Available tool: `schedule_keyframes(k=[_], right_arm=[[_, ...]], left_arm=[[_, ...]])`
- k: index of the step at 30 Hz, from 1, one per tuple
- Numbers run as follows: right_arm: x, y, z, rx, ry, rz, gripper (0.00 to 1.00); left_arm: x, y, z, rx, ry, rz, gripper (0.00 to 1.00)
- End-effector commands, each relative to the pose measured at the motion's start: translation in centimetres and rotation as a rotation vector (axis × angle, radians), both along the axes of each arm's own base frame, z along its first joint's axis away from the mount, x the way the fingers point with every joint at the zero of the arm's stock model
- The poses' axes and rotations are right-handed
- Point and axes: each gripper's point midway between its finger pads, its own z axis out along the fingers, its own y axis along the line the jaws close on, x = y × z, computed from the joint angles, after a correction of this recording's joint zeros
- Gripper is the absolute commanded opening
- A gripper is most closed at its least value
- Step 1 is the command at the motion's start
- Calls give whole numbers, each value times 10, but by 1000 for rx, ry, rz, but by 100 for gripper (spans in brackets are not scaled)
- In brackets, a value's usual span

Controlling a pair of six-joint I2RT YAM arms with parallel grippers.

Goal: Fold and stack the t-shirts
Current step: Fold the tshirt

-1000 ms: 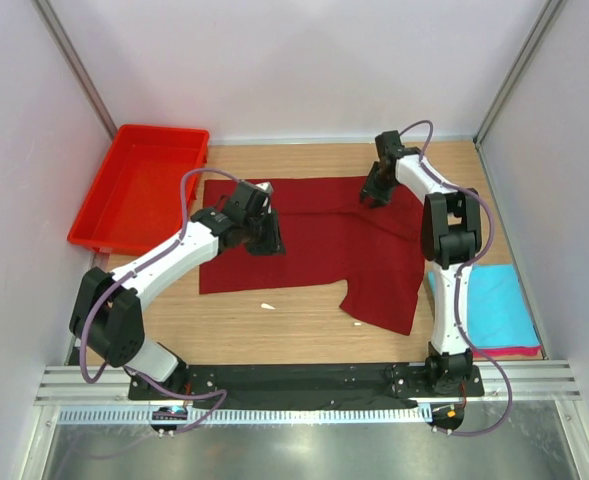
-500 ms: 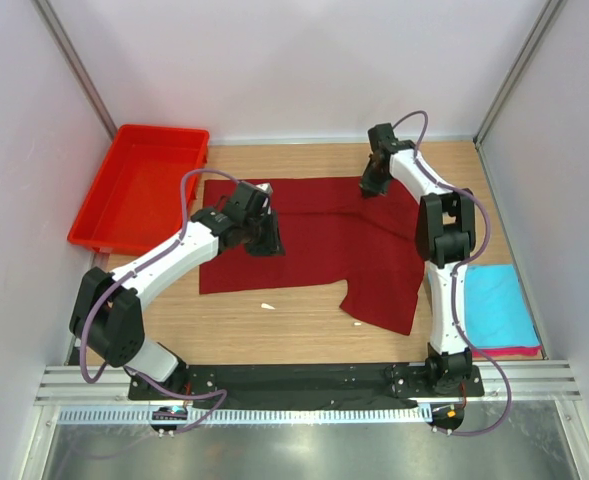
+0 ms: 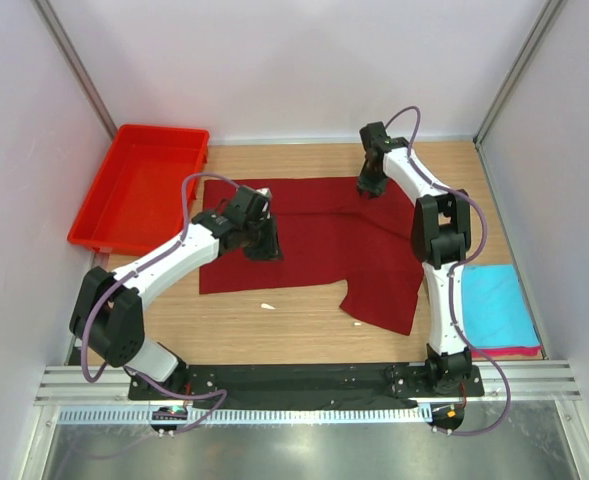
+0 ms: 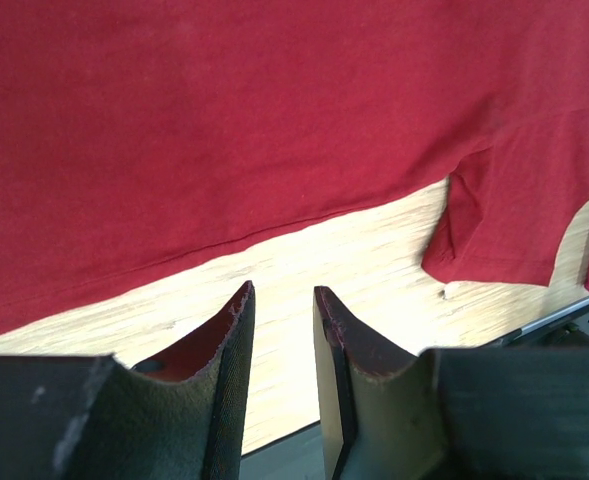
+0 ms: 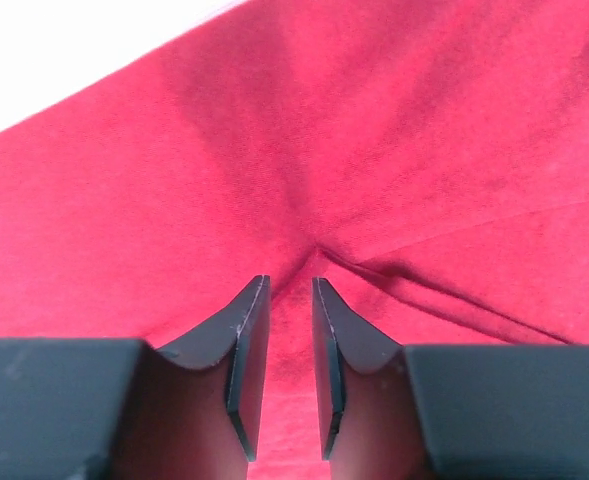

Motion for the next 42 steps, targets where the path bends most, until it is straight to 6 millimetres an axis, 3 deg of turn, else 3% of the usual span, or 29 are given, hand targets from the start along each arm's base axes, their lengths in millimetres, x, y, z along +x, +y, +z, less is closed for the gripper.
schedule_keyframes(k=[1, 10, 14, 19, 21, 30, 34, 42], right_arm=[[2, -5, 2, -44, 7, -15, 30], [-3, -8, -21, -65, 51, -13, 34], [-1, -11, -20, -86, 42, -18, 24], [-1, -8, 7, -123, -7, -3, 14], [-4, -7, 14, -138, -15, 5, 1], [1, 13, 55, -161, -107, 64, 1], [11, 37, 57, -153, -147, 167, 2], [31, 50, 41, -179, -186, 270, 5]], left_arm=[[-3, -3, 3, -18, -4, -15, 31], [-7, 1, 4, -9, -11, -20, 31], [-8, 4, 5, 0, -15, -21, 31], [-5, 4, 6, 4, -19, -19, 31], [-5, 2, 4, 0, -11, -24, 31], [-4, -1, 2, -4, -1, -30, 31], [-6, 1, 0, -3, 1, -27, 31], [-14, 4, -6, -10, 20, -12, 31]])
